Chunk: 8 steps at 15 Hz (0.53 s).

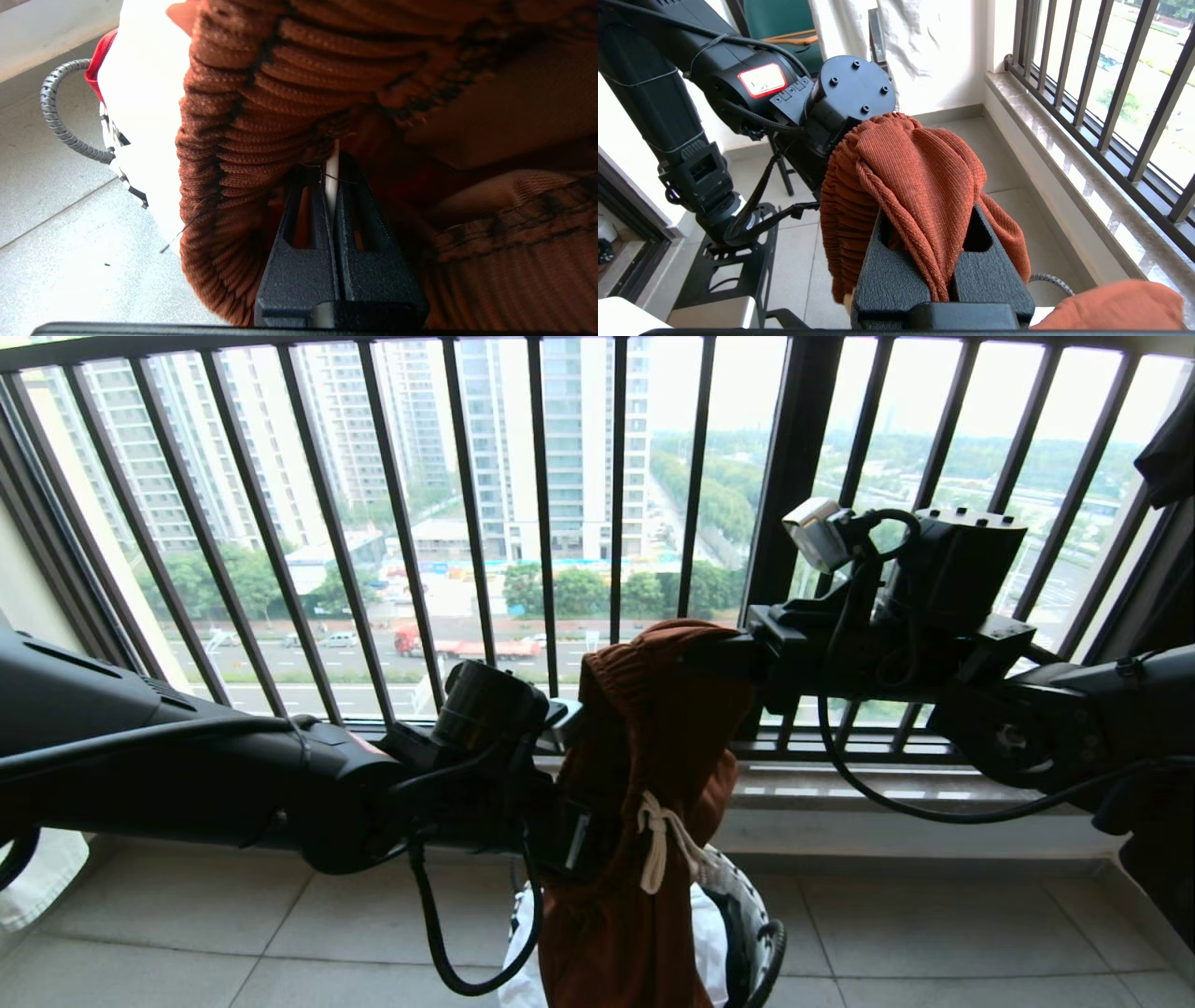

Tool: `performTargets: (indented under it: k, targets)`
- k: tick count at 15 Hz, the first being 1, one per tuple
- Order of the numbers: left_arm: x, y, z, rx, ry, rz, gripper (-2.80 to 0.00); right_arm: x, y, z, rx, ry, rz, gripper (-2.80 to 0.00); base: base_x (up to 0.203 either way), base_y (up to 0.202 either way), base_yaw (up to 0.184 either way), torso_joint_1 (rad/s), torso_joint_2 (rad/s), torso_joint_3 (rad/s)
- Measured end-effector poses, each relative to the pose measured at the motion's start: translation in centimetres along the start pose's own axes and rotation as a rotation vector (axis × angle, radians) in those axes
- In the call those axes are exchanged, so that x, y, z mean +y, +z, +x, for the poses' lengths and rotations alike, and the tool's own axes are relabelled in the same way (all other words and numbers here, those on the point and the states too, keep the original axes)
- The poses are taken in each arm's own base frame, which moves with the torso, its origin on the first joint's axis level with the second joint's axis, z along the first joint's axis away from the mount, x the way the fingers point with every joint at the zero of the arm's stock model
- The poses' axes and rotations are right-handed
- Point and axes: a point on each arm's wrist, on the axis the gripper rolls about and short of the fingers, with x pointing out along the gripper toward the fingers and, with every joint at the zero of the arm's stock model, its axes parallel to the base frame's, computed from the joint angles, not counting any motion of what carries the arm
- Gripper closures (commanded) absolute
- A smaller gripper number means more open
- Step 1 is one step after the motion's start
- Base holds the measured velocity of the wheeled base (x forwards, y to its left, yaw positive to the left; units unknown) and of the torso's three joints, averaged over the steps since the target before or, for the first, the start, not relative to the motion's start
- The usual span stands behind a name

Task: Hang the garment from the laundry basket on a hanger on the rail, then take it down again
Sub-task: Hang the clothes on the clothes rack

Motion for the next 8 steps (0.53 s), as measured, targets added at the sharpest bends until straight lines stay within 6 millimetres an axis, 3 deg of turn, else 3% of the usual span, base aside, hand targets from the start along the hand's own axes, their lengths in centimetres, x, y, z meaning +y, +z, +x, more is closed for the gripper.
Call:
performTargets:
  k: [8]
  targets:
    - [0.5,0.1,-2.5,-0.034,0.024,-0.015,0.00,-0.1,0.0,0.0,-0.001,-0.004,-0.002,0.00,0.000,0.000,0.000,0.000,0.00,0.000]
